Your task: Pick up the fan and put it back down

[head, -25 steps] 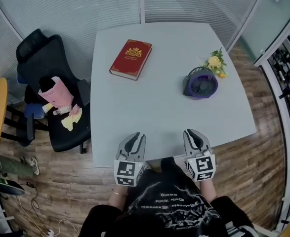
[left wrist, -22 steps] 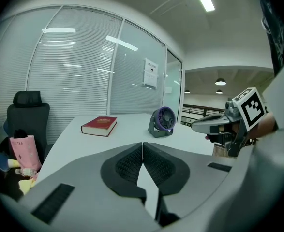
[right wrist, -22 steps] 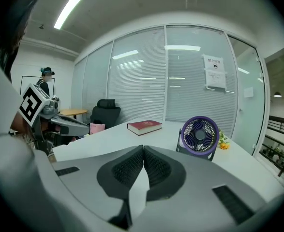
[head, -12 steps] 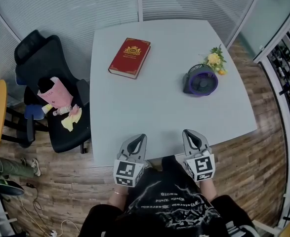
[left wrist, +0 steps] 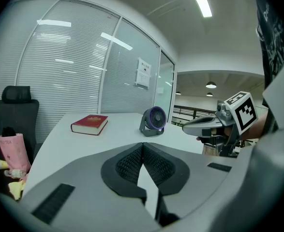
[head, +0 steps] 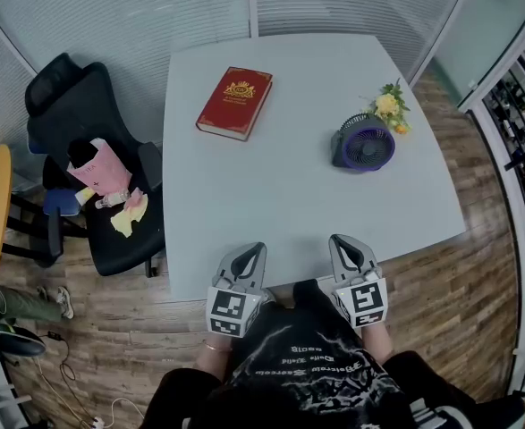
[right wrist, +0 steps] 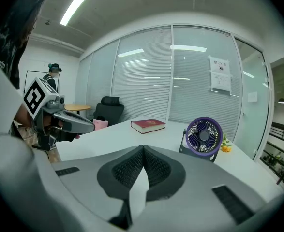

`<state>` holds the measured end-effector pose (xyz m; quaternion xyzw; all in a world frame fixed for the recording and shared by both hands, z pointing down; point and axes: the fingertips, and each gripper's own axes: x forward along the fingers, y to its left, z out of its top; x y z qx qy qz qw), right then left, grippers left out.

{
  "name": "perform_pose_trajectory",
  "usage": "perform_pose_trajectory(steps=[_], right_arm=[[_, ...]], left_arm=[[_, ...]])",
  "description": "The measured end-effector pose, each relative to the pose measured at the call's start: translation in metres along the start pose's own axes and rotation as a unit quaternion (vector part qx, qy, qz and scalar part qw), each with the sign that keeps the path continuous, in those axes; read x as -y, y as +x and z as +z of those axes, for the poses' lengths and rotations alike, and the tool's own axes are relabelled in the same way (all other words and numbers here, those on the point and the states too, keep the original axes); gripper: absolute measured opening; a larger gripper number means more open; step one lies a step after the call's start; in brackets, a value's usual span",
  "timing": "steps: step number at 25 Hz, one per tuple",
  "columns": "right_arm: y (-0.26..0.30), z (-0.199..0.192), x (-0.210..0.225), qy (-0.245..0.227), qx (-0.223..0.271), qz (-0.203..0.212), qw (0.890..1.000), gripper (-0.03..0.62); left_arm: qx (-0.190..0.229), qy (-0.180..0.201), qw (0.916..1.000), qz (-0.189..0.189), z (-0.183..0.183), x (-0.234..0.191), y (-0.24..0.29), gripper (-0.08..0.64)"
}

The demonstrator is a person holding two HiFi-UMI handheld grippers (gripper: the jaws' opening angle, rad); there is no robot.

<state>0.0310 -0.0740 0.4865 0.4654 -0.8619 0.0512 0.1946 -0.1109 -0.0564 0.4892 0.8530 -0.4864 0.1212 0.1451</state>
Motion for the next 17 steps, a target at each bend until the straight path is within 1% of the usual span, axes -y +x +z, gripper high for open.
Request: perform_pose_trajectory(steps=[3,7,13,17], right_arm=[[-0.001,-0.002,0.000,0.000,-0.002,0.001,1.000,0.007],[0.001,-0.003,-0.002,0.002,-0.003,0.003,1.000,0.006],[-0.001,-0.008,-0.009,-0.009,-0.010,0.007,1.000,0.006],[-0.003,-0.012,-0.007,-0.017,0.000,0.006,1.000,0.006]], left_arm=[[-0.002,0.005,1.0000,0.000,-0.002,0.000,0.000,0.020],[-0.005,0.001,1.0000,-0.003,-0.004,0.001,0.001,0.020],[-0.014,-0.005,0.9999,-0.005,-0.013,0.005,-0.001,0.020],[-0.014,-0.007,0.9998,-0.008,-0.014,0.008,-0.003,0.020]])
